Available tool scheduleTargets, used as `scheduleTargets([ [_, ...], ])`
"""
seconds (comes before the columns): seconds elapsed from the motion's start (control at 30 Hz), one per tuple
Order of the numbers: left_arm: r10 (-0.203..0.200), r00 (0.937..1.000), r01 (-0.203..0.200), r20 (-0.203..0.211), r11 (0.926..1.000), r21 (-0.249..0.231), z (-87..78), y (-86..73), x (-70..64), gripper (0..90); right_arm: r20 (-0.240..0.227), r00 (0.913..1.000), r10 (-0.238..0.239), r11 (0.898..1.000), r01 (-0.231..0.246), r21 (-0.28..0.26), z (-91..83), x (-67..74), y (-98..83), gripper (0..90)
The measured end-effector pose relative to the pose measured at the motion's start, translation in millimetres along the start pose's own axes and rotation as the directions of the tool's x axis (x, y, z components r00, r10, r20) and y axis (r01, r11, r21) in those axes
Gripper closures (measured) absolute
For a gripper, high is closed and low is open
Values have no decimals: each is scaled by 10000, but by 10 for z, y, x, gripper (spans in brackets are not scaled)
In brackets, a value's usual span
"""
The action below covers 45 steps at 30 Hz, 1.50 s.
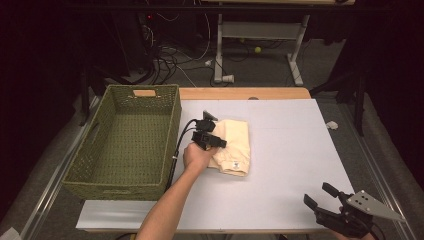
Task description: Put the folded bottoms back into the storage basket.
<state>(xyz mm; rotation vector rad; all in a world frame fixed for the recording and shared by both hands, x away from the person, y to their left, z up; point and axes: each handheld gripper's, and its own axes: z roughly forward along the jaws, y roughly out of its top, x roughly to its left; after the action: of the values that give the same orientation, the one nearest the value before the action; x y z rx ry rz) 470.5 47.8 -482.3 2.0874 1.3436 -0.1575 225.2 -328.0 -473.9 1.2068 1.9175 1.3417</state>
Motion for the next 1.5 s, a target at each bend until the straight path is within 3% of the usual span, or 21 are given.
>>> scheduleTargets([
  [0.3,217,9993,-213,289,9997,-148,-73,3,-85,677,31,10000,18,10000,-17,-39,-3,1,3,240],
  [0.67,781,9947,-775,672,9969,-122,-174,-19,-227,684,200,9998,-70,9996,75,-266,-13,-17,22,241],
  [0.87,1015,9927,-1006,656,9948,-169,-264,-39,-269,685,358,9993,-130,9992,143,-363,-15,-21,27,243],
  [1.5,1522,9851,-1492,795,9879,-424,-555,-110,-363,685,245,9996,-144,9998,148,-148,8,-2,17,243],
])
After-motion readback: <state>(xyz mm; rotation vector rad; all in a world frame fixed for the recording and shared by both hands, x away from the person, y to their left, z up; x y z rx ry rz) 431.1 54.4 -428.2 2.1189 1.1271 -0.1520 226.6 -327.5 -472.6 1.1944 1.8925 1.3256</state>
